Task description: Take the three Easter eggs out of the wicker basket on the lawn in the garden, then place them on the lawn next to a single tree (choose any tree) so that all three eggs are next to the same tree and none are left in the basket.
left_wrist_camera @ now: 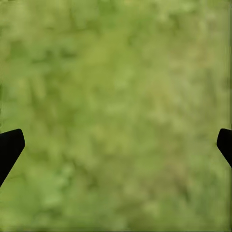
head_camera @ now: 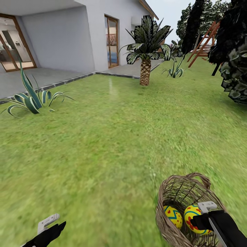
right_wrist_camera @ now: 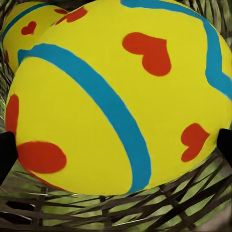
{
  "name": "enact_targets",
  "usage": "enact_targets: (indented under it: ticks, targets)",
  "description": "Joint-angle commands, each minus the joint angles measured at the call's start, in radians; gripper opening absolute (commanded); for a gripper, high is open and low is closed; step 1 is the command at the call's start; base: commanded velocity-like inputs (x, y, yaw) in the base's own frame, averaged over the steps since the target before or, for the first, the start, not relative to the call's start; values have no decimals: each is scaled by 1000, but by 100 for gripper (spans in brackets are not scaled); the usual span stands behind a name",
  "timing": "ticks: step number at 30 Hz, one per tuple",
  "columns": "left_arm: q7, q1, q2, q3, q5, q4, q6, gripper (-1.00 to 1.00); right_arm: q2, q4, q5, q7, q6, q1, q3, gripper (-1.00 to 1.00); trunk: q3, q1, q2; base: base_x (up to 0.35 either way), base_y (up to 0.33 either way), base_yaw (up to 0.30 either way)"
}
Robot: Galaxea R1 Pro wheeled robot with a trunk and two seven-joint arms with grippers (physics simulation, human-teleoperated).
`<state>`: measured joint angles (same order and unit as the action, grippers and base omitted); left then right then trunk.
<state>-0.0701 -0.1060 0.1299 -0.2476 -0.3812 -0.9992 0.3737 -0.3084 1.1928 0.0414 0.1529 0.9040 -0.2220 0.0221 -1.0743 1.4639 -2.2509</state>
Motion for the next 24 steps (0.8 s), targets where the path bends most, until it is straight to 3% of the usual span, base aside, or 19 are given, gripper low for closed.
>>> enact_targets:
  ticks: [1,9,15,24]
  targets:
    - [-3,-1,-1,-2,-5,-1,7,100,0,1,5,5,4,0,1,-100,2,-4,7,0,0,0]
    - [-5,0,0,-3,-5,-2,7,100,0,2,5,5,4,0,1,-100,27,-35,63,-14,0,0]
    - [-5,-1,0,-4,-6,-3,7,100,0,2,5,5,4,0,2,-100,46,-58,105,-280,0,0]
    - [-5,-1,-1,-4,-6,-3,7,100,1,2,5,5,6,0,1,-100,74,-92,168,-13,0,0]
